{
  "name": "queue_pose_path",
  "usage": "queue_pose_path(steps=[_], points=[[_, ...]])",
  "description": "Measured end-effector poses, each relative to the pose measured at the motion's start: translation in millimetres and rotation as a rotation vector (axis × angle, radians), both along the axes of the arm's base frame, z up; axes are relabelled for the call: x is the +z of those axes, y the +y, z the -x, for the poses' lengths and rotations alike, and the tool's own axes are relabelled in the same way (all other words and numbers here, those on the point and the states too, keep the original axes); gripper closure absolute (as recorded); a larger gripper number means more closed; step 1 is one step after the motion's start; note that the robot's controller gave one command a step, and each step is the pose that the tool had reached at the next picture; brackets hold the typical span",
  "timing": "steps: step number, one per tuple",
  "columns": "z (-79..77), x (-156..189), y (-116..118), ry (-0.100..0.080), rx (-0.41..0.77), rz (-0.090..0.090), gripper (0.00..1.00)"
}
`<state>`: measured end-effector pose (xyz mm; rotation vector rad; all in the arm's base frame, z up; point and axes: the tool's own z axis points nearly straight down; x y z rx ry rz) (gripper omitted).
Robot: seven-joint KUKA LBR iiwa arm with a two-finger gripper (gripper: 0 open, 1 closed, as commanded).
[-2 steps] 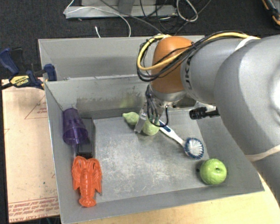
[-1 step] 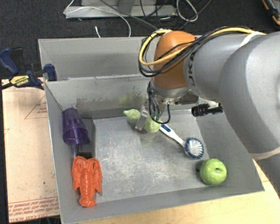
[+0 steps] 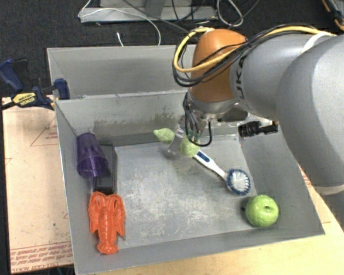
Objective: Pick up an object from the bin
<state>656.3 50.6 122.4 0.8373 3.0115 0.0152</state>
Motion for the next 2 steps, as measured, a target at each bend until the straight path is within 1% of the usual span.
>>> queue_pose_path(steps=[1, 2], points=[[-0.3, 6, 0, -0.001, 0.001, 0.0, 1.0], [2.2, 25, 0, 0.009, 0.002, 0.0, 1.0]])
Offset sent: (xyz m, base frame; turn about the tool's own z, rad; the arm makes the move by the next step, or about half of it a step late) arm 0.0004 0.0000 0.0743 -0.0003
